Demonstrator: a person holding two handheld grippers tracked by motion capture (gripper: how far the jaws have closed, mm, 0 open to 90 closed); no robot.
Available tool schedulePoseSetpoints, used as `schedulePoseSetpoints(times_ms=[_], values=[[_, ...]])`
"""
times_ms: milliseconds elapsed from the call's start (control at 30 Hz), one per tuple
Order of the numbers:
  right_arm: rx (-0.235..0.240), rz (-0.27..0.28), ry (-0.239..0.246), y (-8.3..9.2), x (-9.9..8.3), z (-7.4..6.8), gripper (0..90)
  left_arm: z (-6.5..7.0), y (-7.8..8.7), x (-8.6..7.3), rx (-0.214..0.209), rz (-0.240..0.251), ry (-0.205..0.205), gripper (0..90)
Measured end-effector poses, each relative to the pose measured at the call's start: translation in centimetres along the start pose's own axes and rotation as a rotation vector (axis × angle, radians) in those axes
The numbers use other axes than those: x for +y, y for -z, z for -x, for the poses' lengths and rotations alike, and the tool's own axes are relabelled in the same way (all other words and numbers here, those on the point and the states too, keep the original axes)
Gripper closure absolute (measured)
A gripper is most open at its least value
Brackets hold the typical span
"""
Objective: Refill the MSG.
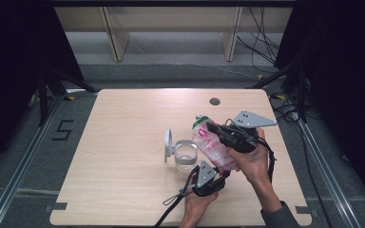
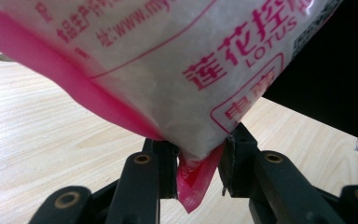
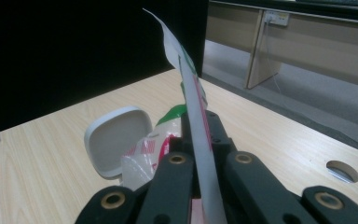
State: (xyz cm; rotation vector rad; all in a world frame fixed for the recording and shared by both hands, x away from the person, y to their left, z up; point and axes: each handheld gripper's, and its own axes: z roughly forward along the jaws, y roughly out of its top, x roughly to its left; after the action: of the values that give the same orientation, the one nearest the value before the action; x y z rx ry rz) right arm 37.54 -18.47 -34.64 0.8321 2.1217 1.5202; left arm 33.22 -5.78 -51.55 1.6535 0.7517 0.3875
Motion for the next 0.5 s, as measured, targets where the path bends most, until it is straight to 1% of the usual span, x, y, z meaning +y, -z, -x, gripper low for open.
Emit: schedulePoseSetpoints(times_ms=[33,67,100,133,167,200,233,333,367,433,467,500], values=[[-0.007,-0.007,0.006,0.0,0.0,0.0,90.0,0.0,0.0,0.0,0.001,0.004,0.002,70.5],[-0.002,0.006,0.01,-0.2,0.0,-0.1,90.0,0.0,0.0,0.0,0.0,0.004,0.003,70.5],[-0.008,-0.011,0.009,-0.2,0.1,-0.2,90.0,0.0,-0.1,-0.1,-0.002,0.008,0.004,70.6],[-0.006,-0.01,0.015,-0.4,0.1,-0.2,90.0,0.0,-0.1,-0.1,-0.006,0.01,0.005,70.7],[-0.012,-0.005,0.03,-0.5,0.1,0.0,90.0,0.0,-0.1,-0.1,-0.007,0.013,0.005,70.9],[-0.011,-0.008,0.008,-0.6,0.1,-0.1,90.0,0.0,-0.1,-0.1,-0.004,0.016,0.003,71.0],[-0.006,-0.009,0.015,-0.8,0.1,0.0,90.0,0.0,-0.1,-0.1,-0.003,0.017,0.002,71.1],[0.001,-0.012,0.001,-1.0,0.3,-0.2,90.0,-0.2,0.0,0.0,-0.004,0.023,0.001,71.2],[0.01,-0.007,0.007,-1.2,0.4,-0.1,90.0,-0.2,0.0,0.0,-0.001,0.026,-0.004,71.2],[-0.001,-0.017,0.001,-1.2,0.5,-0.2,90.0,-0.3,0.0,0.1,0.0,0.03,-0.008,71.2],[0.002,-0.016,0.012,-1.3,0.6,-0.2,90.0,-0.3,0.0,0.0,0.003,0.035,-0.003,71.2],[0.005,-0.008,0.005,-1.4,0.6,-0.3,90.0,-0.3,0.0,0.0,0.0,0.034,-0.001,71.3]])
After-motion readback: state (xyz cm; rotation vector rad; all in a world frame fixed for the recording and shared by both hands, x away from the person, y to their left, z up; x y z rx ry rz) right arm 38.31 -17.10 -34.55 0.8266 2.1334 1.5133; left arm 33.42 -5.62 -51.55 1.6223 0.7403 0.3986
